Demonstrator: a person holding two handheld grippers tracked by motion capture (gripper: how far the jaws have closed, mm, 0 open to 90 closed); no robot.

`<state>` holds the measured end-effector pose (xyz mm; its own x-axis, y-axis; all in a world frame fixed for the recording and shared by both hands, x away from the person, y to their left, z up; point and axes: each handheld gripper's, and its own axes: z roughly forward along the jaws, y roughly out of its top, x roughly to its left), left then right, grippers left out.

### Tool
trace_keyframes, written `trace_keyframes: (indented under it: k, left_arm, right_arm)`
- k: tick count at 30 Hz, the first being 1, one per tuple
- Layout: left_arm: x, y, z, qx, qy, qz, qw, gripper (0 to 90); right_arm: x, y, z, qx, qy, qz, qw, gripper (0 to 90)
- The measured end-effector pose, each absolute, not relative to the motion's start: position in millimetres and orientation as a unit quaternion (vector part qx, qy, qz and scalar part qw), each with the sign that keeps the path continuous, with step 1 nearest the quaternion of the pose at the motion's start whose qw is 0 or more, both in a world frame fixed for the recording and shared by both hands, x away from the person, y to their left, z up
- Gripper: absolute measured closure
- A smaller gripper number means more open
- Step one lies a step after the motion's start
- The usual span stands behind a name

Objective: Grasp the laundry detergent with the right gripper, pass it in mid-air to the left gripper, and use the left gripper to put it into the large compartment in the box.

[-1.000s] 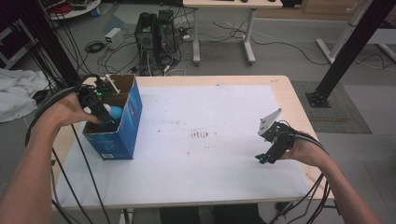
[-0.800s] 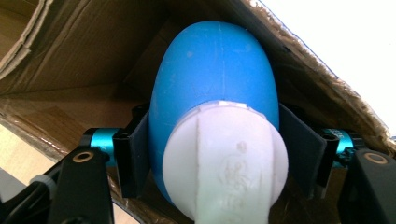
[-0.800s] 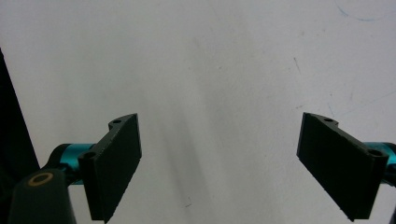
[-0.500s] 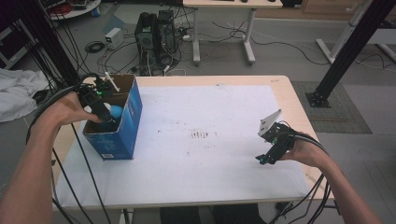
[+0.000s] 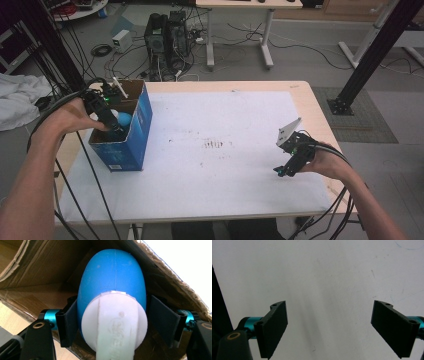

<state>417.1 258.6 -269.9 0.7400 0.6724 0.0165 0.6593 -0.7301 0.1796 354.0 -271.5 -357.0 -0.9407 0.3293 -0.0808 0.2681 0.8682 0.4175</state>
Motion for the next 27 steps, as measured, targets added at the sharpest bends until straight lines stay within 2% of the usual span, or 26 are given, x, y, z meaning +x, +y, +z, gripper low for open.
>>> trace_keyframes:
  k: [27]
  left_arm:
    - [413.5,256.8,-253.0,0.931,0.354,0.055,0.075,25.3]
  right_arm:
    - [353.6,-272.4,-358.7,0.154,0.964,0.202,0.075,13.1]
